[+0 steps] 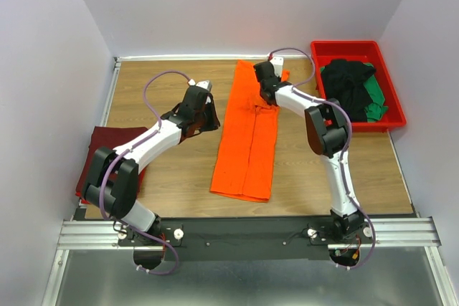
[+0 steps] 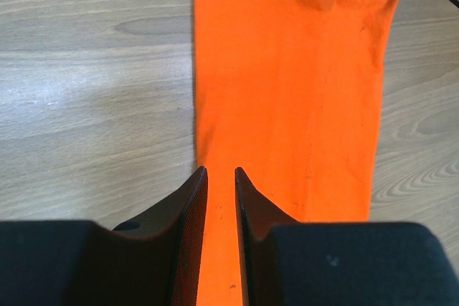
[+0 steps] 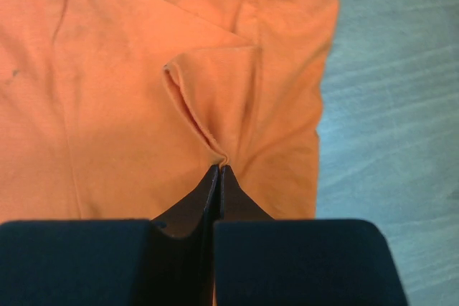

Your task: Fold and stack the t-shirts

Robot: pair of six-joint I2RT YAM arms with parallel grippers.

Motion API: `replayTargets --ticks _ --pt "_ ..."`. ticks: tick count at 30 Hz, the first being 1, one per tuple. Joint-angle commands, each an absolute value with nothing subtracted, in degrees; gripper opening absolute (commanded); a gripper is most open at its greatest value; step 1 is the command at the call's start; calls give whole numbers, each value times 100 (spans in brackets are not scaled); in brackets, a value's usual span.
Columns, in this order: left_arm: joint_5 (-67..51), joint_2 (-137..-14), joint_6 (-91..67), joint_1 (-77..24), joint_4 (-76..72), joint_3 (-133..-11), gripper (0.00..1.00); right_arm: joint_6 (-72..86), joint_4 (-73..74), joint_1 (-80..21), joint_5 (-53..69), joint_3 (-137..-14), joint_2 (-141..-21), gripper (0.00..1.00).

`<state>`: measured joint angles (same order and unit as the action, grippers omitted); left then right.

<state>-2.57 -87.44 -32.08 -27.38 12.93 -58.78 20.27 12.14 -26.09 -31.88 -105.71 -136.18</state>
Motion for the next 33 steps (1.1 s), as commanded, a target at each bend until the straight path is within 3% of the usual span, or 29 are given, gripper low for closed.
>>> replayTargets --ticks 1,14,22,24,33 --pt "-413 -8684 -3094 -2698 1222 -5775 30 2645 994 -2487 -3314 -10039 -13167 7" --pt "-448 -8675 -3094 -2689 1195 -5748 30 3454 352 -2083 -2672 -9027 -12551 15" --pt "-475 -8701 -3094 -2689 1187 -5757 30 3876 -130 -1784 -1987 -8255 -12148 43" --pt "-475 -8701 -3094 -2689 1187 -5748 30 3972 -219 -1680 -1838 -8104 -12042 47" --pt "-527 -8719 -3164 -2689 1178 -5713 30 3412 -255 -1617 -1416 -8243 -11627 47"
